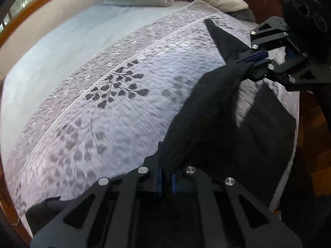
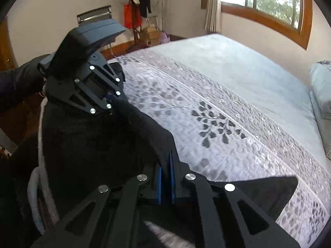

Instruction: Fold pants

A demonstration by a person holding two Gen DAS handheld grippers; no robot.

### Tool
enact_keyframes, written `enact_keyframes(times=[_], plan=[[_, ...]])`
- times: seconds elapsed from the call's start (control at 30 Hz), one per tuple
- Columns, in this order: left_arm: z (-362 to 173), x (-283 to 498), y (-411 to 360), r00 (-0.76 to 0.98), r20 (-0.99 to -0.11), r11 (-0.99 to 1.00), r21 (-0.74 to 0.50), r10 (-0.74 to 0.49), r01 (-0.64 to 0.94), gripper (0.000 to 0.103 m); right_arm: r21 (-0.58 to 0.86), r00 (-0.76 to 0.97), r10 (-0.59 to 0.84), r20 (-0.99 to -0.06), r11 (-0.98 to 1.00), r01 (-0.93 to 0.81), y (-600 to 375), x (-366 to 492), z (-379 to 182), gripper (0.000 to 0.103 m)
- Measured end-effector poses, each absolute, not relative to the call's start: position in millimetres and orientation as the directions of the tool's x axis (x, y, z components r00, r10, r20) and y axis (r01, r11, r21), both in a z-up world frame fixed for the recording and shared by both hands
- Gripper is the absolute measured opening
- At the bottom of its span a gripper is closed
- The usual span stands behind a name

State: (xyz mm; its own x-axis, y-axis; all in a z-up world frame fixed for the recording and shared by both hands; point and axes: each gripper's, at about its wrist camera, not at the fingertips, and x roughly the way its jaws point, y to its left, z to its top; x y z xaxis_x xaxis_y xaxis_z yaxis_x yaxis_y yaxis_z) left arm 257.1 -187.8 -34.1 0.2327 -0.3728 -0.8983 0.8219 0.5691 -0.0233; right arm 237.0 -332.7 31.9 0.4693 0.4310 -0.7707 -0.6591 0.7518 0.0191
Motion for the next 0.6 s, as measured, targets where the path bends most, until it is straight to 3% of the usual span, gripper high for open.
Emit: enact_keyframes(times=[0.3, 0.5, 0.6], plan=[[-43.7, 124.3, -174.3, 0.326, -0.892, 0.647, 0.050, -0.314, 0.761, 0.004, 0.105, 0.489, 0.464, -0.739, 0.795, -0.597, -323.0, 119.6, 13.0, 0.008], [-88.5, 65.7, -183.4, 0.335, -0.910, 0.660, 0.097, -0.245, 0.745, 0.004, 0.202, 0.446, 0.458, -0.769, 0.835, -0.511, -329.2, 72.2, -25.8, 0.008], [-110.2, 52.2, -184.3, 0.294, -0.927, 0.684, 0.060, -0.232, 0.727, 0.005, 0.220, 0.414, 0.439, -0.797, 0.850, -0.478, -327.7, 53.5, -47.2, 0.009]])
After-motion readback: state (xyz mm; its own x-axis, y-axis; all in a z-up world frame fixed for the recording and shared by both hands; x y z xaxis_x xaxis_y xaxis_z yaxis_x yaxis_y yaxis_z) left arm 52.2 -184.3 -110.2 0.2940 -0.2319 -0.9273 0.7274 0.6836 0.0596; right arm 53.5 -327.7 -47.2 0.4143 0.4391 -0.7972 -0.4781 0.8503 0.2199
